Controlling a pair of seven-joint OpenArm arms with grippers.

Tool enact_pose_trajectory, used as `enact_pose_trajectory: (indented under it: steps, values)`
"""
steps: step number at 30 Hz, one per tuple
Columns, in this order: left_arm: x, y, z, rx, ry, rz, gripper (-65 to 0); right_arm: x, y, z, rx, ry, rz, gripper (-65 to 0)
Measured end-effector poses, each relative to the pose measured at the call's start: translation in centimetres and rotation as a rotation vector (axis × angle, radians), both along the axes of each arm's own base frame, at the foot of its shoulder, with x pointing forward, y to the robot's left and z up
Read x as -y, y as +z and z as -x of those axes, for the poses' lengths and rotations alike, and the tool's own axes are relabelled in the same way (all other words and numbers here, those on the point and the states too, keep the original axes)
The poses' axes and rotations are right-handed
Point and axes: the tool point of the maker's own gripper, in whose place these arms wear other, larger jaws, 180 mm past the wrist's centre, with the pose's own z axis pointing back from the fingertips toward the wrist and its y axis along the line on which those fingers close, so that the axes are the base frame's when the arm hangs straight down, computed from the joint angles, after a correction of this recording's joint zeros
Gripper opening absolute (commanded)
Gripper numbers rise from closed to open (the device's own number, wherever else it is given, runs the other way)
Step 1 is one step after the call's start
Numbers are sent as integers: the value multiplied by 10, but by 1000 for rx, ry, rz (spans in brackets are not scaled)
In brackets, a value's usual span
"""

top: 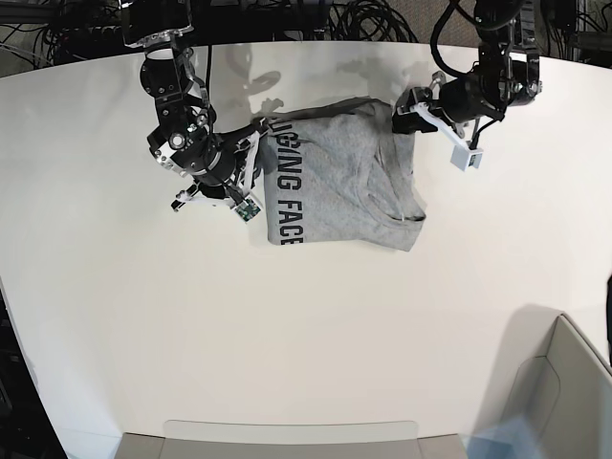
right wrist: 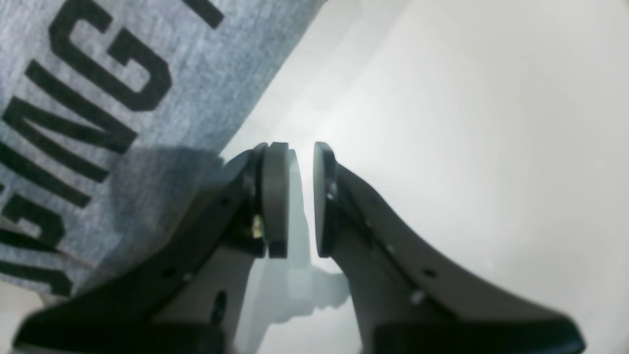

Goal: Fold the T-shirt properly

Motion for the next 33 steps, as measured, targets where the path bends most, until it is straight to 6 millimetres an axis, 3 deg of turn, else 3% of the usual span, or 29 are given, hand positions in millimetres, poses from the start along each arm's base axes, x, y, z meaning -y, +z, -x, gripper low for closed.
enact_pose_trajectory:
  steps: [6,13,18,21,23,30,33]
  values:
    - [0,-5,-2,-13,6,6,-454,-1,0,0,-1,0,-4,-555]
    - [28,-7,4,-24,-79,33,-454,-1,0,0,-1,0,-3,-555]
    - [28,-13,1,-18,-45,57,-458,-2,0,0,-1,0,-7,-555]
    - [27,-14,0,-15,-37,61,-527,-1,0,0,0,0,-4,-555]
    - [27,-15,-1,2,-45,52,-639,-1,0,0,0,0,-3,-555]
    - [28,-2,-3,71,-119,48,-650,-1,0,0,0,0,-4,-555]
    - [8,19,-16,146,-69,19,-650,0,0,0,1,0,0,-555]
